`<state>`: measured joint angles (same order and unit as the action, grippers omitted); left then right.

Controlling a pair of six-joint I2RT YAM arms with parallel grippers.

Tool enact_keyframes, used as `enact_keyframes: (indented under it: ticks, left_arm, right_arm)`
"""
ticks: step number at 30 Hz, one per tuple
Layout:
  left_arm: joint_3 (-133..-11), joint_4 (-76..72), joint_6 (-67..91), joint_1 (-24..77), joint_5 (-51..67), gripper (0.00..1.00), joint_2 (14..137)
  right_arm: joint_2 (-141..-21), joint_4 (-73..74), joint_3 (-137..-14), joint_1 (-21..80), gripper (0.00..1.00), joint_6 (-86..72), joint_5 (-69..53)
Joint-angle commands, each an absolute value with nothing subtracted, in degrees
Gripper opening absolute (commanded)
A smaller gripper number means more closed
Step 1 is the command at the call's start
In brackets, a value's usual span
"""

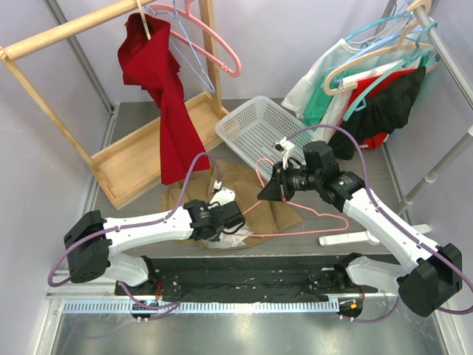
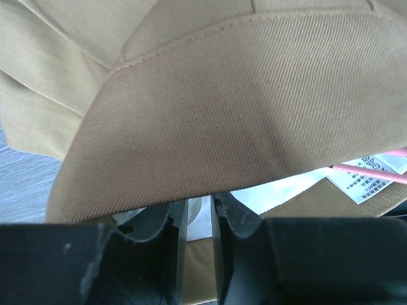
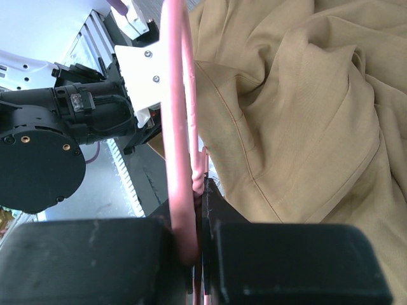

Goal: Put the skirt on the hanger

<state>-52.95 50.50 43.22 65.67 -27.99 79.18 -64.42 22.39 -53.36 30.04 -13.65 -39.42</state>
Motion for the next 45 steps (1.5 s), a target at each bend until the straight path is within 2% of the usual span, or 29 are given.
enact_keyframes:
  ticks: [1,7,11,18,21,22,23,33,42,45]
  left_arm:
    - [-52.5,49.9,44.2,66.1,-27.1,0.24,78.6]
    - [-51.4,50.5,45.7,66.1,-26.9,0.31,78.7]
    - [-50.8,49.5,46.4,66.3,-27.7,0.32,80.2]
    - [-52.3,48.6,47.6,66.3,-29.4,0.18,82.3]
    - [-53.0,49.8,48.1,66.2,-30.1,0.08,81.9]
    - [-53.3,50.5,48.5,66.3,-30.9,0.01,81.7]
    - [-53.4,51.4,48.6,66.3,-31.3,0.0,81.2]
    - [-59.2,56.1,50.1,65.9,-32.9,0.0,74.0]
    - [-55.6,54.2,52.3,61.9,-28.7,0.0,64.4]
    - [-53.5,52.7,52.7,60.2,-27.1,0.0,60.5]
  right_arm:
    - [-64.7,21.1,-54.8,30.3,0.01,-13.1,-39.0]
    - [-65.0,20.7,-54.8,30.3,0.01,-13.1,-39.1]
    - [-65.0,20.6,-54.7,30.3,0.01,-13.1,-39.2]
    - [-64.6,20.5,-54.8,30.2,0.01,-13.2,-39.1]
    - [-64.5,20.5,-54.8,30.3,0.01,-13.3,-39.1]
    - [-64.4,20.7,-54.8,30.3,0.01,-13.2,-39.1]
    - [-64.3,20.6,-54.7,30.2,0.01,-13.3,-39.1]
    - [-63.7,20.7,-54.8,30.3,0.01,-12.5,-39.8]
    - [-61.9,19.3,-55.2,30.2,0.01,-11.4,-45.9]
    - [-61.1,13.6,-53.8,30.3,0.01,-15.1,-47.6]
